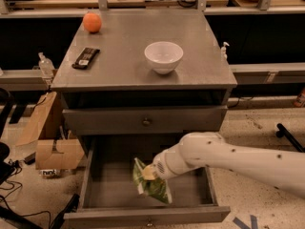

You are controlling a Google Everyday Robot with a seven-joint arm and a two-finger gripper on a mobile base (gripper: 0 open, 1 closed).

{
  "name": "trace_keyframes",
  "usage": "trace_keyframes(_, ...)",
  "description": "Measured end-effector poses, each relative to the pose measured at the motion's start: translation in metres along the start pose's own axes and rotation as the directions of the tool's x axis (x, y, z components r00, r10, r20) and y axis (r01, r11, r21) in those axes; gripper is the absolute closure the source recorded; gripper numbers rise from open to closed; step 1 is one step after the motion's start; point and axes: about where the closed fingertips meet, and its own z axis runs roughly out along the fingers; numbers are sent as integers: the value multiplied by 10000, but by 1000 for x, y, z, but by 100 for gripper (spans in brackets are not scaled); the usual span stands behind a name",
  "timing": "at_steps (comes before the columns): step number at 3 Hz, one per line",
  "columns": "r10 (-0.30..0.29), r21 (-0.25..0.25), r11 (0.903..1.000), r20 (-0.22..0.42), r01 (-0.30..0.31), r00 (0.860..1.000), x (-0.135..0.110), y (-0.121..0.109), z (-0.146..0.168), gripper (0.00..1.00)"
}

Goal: Place green jalapeno chip bag into middle drawer

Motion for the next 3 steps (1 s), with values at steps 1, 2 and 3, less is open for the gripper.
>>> trace_keyframes(1, 338, 232, 9991, 512, -350, 9981, -12, -40, -101, 100)
trace_keyframes(2, 561, 207, 9981, 660, -576, 9962, -14, -58, -160, 100)
trace_keyframes(3, 721, -106, 9974, 815, -715, 9941, -13, -68, -211, 100)
